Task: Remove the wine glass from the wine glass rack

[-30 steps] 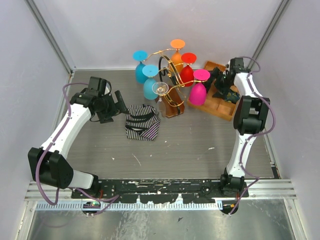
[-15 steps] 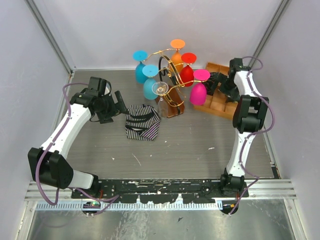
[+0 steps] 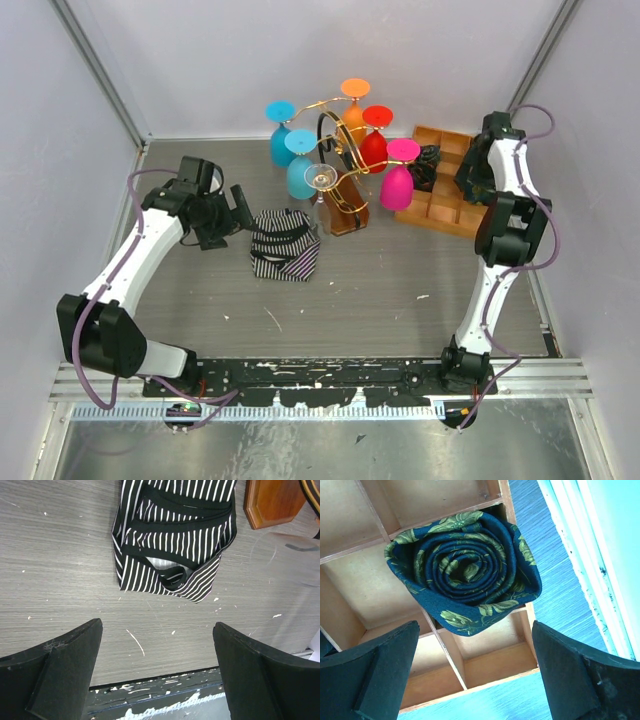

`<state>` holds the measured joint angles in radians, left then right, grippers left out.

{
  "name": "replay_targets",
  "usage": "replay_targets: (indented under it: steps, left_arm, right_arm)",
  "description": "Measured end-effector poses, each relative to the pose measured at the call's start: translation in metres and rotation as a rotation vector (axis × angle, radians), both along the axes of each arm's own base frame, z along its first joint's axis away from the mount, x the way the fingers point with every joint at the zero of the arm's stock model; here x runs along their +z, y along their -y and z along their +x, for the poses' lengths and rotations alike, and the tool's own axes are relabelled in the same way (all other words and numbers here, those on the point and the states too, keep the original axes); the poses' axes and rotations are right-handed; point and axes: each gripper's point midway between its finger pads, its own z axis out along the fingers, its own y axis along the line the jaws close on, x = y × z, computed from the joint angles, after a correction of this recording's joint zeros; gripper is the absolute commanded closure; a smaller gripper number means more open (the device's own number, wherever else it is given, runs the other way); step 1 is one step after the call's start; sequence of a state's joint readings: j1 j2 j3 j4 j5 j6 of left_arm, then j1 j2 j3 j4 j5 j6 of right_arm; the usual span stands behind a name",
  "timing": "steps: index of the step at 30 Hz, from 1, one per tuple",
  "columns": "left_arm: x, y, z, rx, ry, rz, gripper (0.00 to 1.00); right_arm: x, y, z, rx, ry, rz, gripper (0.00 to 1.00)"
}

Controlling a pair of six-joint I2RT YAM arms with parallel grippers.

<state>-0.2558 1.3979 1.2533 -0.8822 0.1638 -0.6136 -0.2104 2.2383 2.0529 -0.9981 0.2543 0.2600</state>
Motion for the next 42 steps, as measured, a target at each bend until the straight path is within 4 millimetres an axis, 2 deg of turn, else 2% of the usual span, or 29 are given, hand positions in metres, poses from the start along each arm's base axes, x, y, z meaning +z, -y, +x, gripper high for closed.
replay_targets:
  steps: [3,6,9,12,15,17,22,25,27,29,34,36,39,42]
  left_arm:
    - [-0.006,0.0,-0.003,-0.002,-0.016,0.0,0.01]
    - [-0.012,0.0,-0.005,-0.003,-0.031,0.0,0.02]
    - [-0.014,0.001,-0.004,-0.001,-0.035,-0.005,0.02]
    - [-0.015,0.004,-0.001,0.001,-0.037,-0.016,0.02]
    - [-0.016,0.005,-0.001,0.0,-0.043,-0.023,0.02]
    - [-0.017,0.005,-0.001,-0.001,-0.046,-0.021,0.01]
    - [-0.018,0.004,-0.005,-0.007,-0.059,-0.012,0.01]
    - [-0.018,0.003,-0.007,-0.012,-0.067,-0.006,0.01]
    - [-0.017,0.002,-0.007,-0.016,-0.066,-0.004,0.01]
    - [-0.017,0.002,-0.007,-0.018,-0.064,-0.003,0.01]
    - [-0.017,0.004,-0.007,-0.022,-0.064,-0.009,0.01]
    - [-0.02,0.005,-0.007,-0.022,-0.067,-0.019,0.02]
    - [-0.027,0.009,-0.006,-0.013,-0.078,-0.041,0.03]
    - [-0.039,0.015,0.0,-0.004,-0.1,-0.061,0.05]
  right_arm:
    - [0.0,-0.001,0.0,0.002,0.007,0.017,0.0]
    - [0.008,-0.013,-0.002,0.029,0.055,0.053,0.0]
    - [0.035,-0.034,-0.003,0.075,0.127,0.098,0.0]
    - [0.072,-0.061,0.006,0.146,0.245,0.182,0.0]
    - [0.084,-0.091,0.01,0.214,0.288,0.309,0.0]
    - [0.072,-0.107,0.009,0.236,0.266,0.389,0.0]
    - [0.007,-0.124,-0.02,0.192,0.088,0.518,0.0]
    - [-0.019,-0.121,-0.029,0.159,0.012,0.54,0.0]
    - [-0.027,-0.113,-0.034,0.136,-0.015,0.531,0.0]
    - [-0.032,-0.097,-0.04,0.094,-0.035,0.49,0.0]
    - [-0.032,-0.048,-0.05,0.004,-0.065,0.293,0.0]
    - [-0.029,-0.037,-0.053,-0.012,-0.078,0.234,0.0]
    - [-0.023,-0.026,-0.054,-0.023,-0.073,0.176,0.0]
    - [-0.006,-0.026,-0.051,-0.016,-0.021,0.165,0.0]
